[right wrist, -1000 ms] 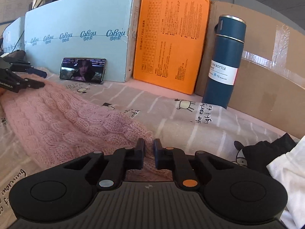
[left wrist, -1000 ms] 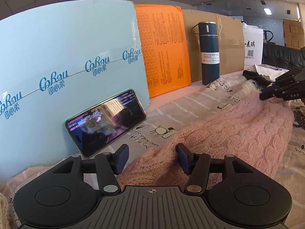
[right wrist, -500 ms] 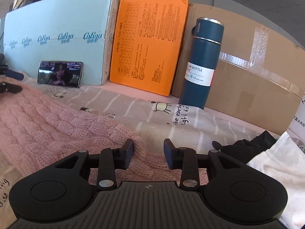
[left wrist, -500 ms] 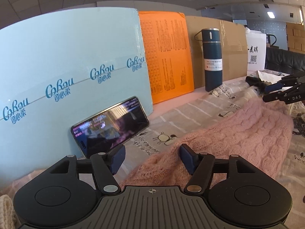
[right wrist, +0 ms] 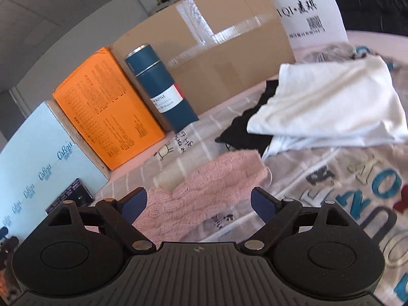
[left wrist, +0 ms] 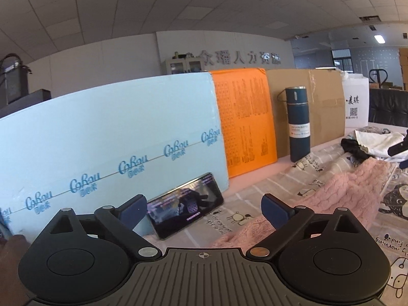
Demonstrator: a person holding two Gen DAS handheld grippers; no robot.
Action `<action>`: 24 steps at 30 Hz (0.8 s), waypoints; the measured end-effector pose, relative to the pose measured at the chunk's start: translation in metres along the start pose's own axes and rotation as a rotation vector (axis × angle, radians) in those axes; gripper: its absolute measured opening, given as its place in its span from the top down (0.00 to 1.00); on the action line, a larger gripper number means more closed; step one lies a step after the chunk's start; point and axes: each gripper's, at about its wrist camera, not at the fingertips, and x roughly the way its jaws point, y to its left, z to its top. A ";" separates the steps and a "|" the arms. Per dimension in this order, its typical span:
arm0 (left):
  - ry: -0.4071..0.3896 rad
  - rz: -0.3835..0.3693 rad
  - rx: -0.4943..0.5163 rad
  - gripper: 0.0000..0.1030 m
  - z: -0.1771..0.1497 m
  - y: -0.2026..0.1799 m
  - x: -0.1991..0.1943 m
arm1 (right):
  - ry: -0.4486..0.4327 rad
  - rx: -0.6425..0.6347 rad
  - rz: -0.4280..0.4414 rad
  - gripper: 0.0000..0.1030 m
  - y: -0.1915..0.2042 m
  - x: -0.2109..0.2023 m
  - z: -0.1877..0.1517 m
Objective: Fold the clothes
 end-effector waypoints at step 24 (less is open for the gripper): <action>0.084 0.120 -0.110 0.00 -0.025 0.045 0.014 | -0.145 0.245 -0.069 0.77 -0.001 0.080 -0.021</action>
